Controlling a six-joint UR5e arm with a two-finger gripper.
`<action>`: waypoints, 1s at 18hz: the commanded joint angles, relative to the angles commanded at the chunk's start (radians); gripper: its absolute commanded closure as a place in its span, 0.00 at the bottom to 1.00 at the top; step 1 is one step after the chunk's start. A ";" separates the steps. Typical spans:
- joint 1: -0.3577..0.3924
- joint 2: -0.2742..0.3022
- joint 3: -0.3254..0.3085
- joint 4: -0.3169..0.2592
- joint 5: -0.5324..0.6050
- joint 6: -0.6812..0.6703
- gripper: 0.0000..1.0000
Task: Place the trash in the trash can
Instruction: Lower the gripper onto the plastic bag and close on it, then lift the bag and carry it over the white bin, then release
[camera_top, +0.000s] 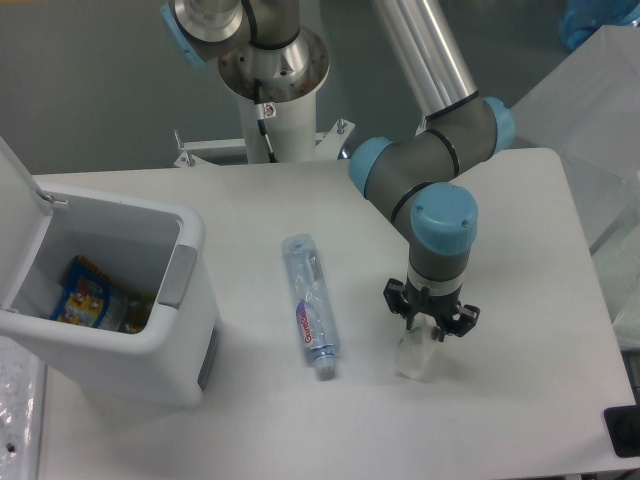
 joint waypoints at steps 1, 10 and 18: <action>-0.003 0.002 0.000 0.000 -0.002 0.000 1.00; -0.026 0.040 0.084 -0.002 -0.202 -0.184 1.00; -0.029 0.089 0.137 -0.002 -0.466 -0.411 1.00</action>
